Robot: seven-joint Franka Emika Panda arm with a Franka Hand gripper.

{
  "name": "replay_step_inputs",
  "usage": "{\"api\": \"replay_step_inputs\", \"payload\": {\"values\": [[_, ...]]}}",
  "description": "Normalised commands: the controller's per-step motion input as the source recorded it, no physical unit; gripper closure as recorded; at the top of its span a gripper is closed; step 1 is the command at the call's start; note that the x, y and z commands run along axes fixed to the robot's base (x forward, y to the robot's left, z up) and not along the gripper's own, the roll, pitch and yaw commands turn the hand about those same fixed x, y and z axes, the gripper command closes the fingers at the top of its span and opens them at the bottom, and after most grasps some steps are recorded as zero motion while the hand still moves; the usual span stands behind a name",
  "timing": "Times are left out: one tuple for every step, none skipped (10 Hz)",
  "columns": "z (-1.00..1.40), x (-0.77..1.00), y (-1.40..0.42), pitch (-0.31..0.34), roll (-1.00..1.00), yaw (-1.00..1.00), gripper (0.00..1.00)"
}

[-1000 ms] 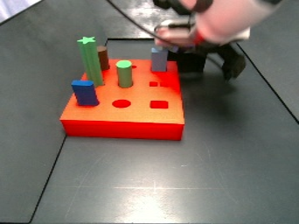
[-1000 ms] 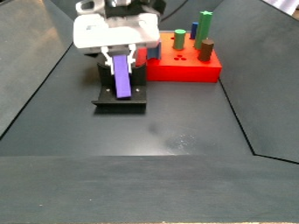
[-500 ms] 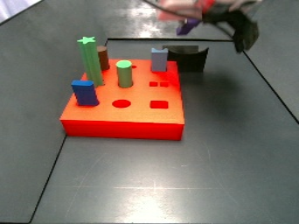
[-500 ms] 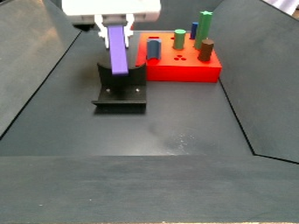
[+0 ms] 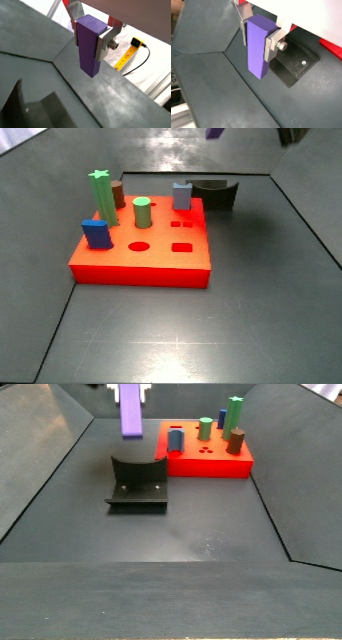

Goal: Pick up the rectangle object. Move up. Place the rectangle object on the fixture. Regrasp the rectangle object. Move to above the board. Insert the rectangle object.
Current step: Move to above the board.

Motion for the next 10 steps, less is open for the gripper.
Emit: {"api": "replay_step_inputs", "payload": {"values": [[0.73, -0.07, 0.03, 0.057, -0.09, -0.09, 1.0], [0.54, -0.06, 0.02, 0.081, -0.08, -0.06, 1.0], [0.35, -0.04, 0.01, 0.102, -0.07, -0.04, 1.0], [0.4, -0.5, -1.0, -0.008, -1.0, -0.19, 1.0], [0.37, -0.49, -1.0, -0.013, -1.0, -0.18, 1.0], [0.39, -0.53, -1.0, -0.019, -1.0, -0.18, 1.0], [0.38, -0.53, -1.0, -0.02, -1.0, -0.18, 1.0], [0.38, -0.54, -1.0, -0.004, -1.0, -0.19, 1.0], [0.38, -0.54, -1.0, 0.003, -1.0, -0.19, 1.0], [0.38, -0.56, -1.0, 0.012, -1.0, -0.18, 1.0]]}}
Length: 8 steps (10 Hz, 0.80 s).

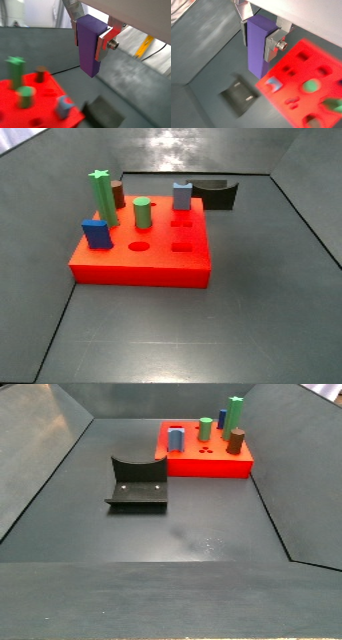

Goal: Pick up the rectangle object. Move up. Place the rectangle object on the fixture. Regrasp the rectangle object. Move to above the board. Insert the rectangle object.
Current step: Move to above the board, then insert the rectangle object.

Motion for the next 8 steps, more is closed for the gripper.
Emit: {"api": "replay_step_inputs", "payload": {"values": [[0.38, -0.57, -1.0, 0.017, -1.0, -0.18, 1.0], [0.39, -0.6, -1.0, 0.017, -1.0, -0.17, 1.0], [0.39, -0.61, -1.0, 0.008, -1.0, -0.16, 1.0], [0.23, -0.41, -0.61, -0.011, -0.77, -0.11, 1.0], [0.13, -0.26, -0.35, -0.012, -0.56, -0.07, 1.0], [0.07, -0.16, -0.2, -0.012, -0.38, -0.04, 1.0], [0.05, -0.1, -0.12, -0.011, -0.26, -0.03, 1.0], [-0.22, -0.1, 0.0, 0.064, 0.05, 0.0, 1.0]]}}
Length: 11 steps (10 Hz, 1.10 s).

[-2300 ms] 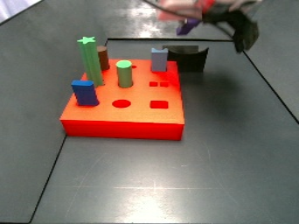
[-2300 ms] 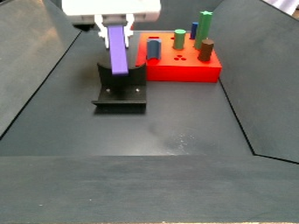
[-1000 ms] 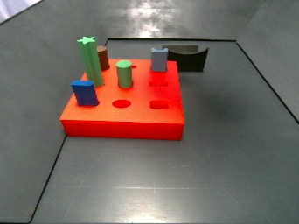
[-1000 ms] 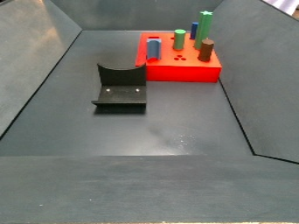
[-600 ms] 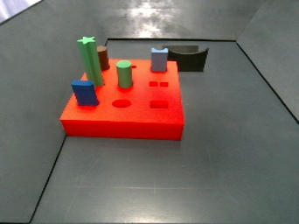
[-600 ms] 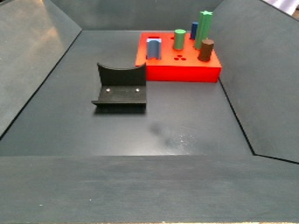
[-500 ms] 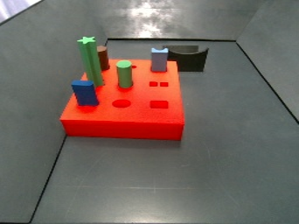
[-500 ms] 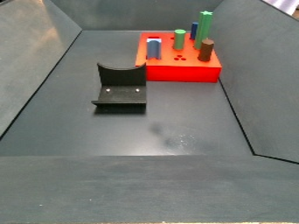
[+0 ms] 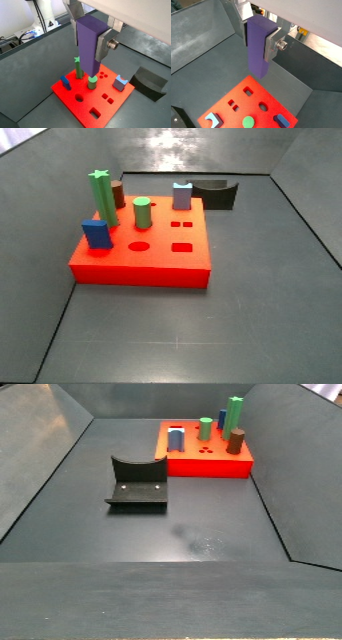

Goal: Pick up the rectangle object. Move up. Place the rectangle object on the fixture. Regrasp the rectangle object. Move to above the board. Insert the rectangle object.
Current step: Insert the rectangle object.

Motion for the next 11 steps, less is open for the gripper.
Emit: {"api": "replay_step_inputs", "payload": {"values": [[-1.0, 0.0, 0.0, 0.03, -0.05, 0.07, 1.0], [-1.0, 0.47, -0.18, 0.034, -0.04, 0.0, 1.0], [-1.0, 0.53, -0.07, 0.0, -0.01, 0.0, 1.0], [-1.0, 0.62, -0.06, 0.0, -0.01, 0.0, 1.0], [-1.0, 0.73, -0.05, 0.0, 0.0, 0.03, 1.0], [-1.0, 0.68, -0.05, 0.011, 0.0, 0.03, 1.0], [-1.0, 0.47, 0.0, 0.0, 0.0, 0.03, 1.0], [-1.0, 0.16, 0.09, 0.0, 0.0, 0.03, 1.0], [-1.0, -0.13, 0.22, -0.039, 0.0, 0.05, 1.0], [-0.92, -0.54, 0.32, -0.154, -0.07, 0.11, 1.0], [-0.79, -0.43, 0.28, -0.187, -0.12, 0.11, 1.0]]}}
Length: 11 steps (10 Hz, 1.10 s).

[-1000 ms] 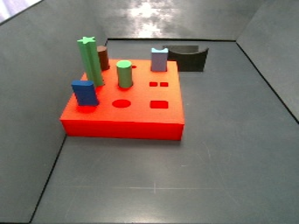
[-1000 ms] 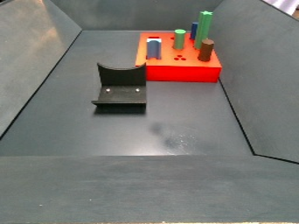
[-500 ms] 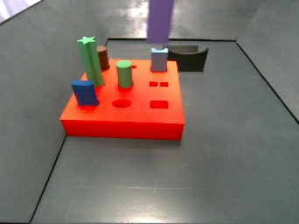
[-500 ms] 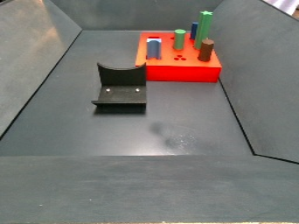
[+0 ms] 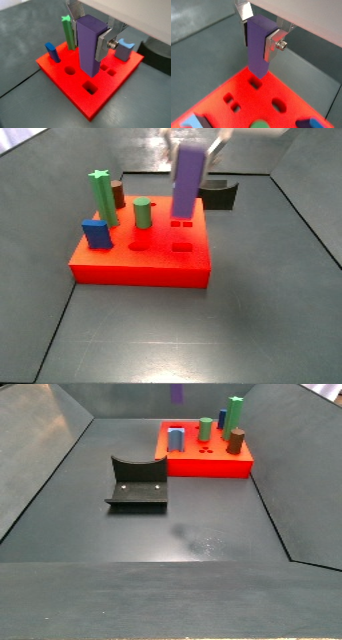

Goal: Pick up the rectangle object. Move up. Place the rectangle object on the fixture. Regrasp the rectangle object. Move to above the board. Insert the rectangle object.
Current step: Insert the rectangle object.

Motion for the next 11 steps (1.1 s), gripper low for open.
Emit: {"api": "replay_step_inputs", "payload": {"values": [[-0.83, 0.0, 0.0, -0.117, -0.12, 0.13, 1.0], [-0.67, 0.24, -0.06, -0.086, -0.13, 0.05, 1.0], [-0.38, 0.27, -0.14, -0.003, -0.03, 0.01, 1.0], [-0.15, 0.24, -0.18, 0.05, 0.0, 0.0, 1.0], [-0.05, 0.21, -0.05, 0.106, 0.0, 0.0, 1.0], [-0.1, 0.17, 0.0, 0.101, 0.0, 0.0, 1.0], [-0.23, 0.04, 0.1, 0.003, -0.1, 0.0, 1.0], [-0.28, 0.0, 0.09, 0.0, -0.1, 0.0, 1.0], [-0.29, 0.1, 0.0, 0.0, -0.07, 0.0, 1.0], [-0.29, 0.13, 0.0, 0.0, -0.07, 0.0, 1.0], [-0.33, 0.14, 0.0, 0.0, -0.04, 0.0, 1.0]]}}
